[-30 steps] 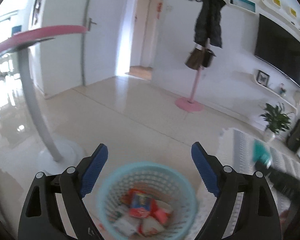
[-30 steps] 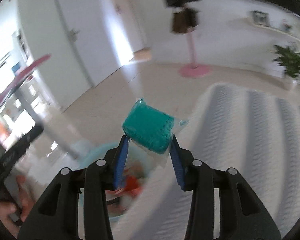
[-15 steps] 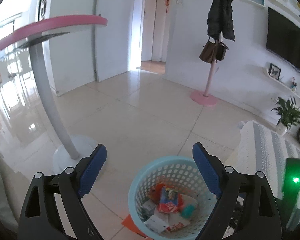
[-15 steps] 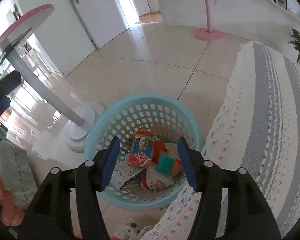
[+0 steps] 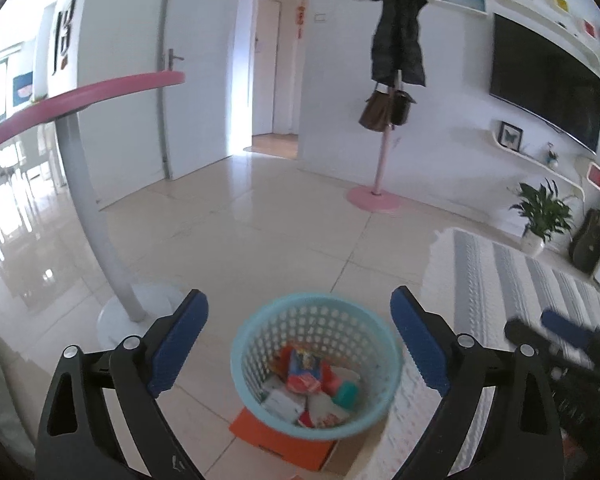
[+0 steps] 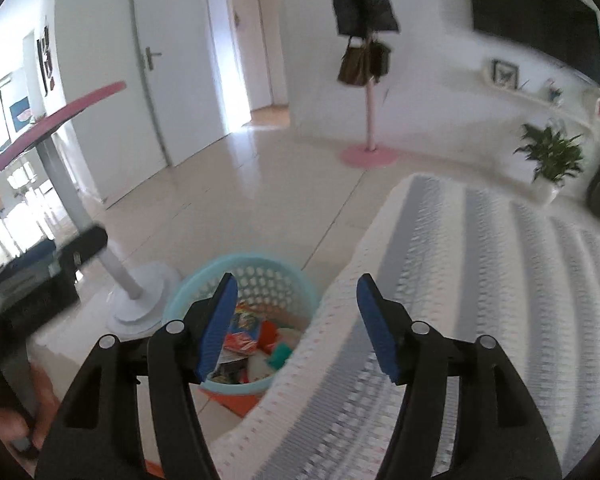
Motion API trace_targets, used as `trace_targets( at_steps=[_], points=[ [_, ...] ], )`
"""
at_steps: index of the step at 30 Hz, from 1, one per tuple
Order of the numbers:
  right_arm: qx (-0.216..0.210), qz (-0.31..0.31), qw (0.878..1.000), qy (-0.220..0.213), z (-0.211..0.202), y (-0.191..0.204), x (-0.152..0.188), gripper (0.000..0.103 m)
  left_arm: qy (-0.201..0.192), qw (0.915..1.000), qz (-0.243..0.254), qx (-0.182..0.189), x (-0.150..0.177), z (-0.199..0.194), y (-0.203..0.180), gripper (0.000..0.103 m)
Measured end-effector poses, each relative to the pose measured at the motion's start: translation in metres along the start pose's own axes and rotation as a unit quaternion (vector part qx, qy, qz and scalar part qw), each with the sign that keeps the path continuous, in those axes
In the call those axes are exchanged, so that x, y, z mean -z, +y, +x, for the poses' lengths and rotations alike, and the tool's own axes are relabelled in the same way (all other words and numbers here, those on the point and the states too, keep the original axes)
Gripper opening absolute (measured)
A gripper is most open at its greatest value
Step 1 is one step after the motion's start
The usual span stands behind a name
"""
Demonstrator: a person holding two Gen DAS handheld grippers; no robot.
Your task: Collect trash
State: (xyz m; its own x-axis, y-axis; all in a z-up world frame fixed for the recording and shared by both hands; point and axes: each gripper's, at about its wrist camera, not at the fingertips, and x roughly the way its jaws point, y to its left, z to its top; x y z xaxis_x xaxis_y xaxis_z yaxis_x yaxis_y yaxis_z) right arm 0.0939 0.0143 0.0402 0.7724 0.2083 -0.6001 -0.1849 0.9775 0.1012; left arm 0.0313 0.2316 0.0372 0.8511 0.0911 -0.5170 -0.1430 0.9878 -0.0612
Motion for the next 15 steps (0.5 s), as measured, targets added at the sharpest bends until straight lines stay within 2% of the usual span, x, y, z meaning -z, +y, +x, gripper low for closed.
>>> trace_targets(
  at_steps=[3,5,8,12,15],
  points=[
    [0.009,0.004,1.0,-0.019,-0.018,-0.007,0.009,0.058,-0.006,0.9999,0.008,-0.005,0.013,-0.007,-0.01,0.09],
    [0.015,0.008,0.999,-0.028,-0.027,-0.014,0.017,0.058,-0.011,0.9999,-0.004,-0.007,0.02,-0.008,-0.011,0.09],
    [0.022,0.005,0.999,-0.041,-0.037,-0.02,0.028,0.058,-0.024,0.9987,-0.003,-0.046,0.027,-0.004,-0.013,0.09],
    [0.035,-0.036,0.997,-0.055,-0.046,-0.02,0.03,0.058,0.008,0.9983,-0.019,-0.054,0.032,0.01,-0.009,0.091],
    [0.018,-0.039,0.997,-0.057,-0.042,-0.022,0.03,0.058,0.013,0.9975,-0.03,-0.063,0.035,0.013,-0.005,0.091]
  ],
)
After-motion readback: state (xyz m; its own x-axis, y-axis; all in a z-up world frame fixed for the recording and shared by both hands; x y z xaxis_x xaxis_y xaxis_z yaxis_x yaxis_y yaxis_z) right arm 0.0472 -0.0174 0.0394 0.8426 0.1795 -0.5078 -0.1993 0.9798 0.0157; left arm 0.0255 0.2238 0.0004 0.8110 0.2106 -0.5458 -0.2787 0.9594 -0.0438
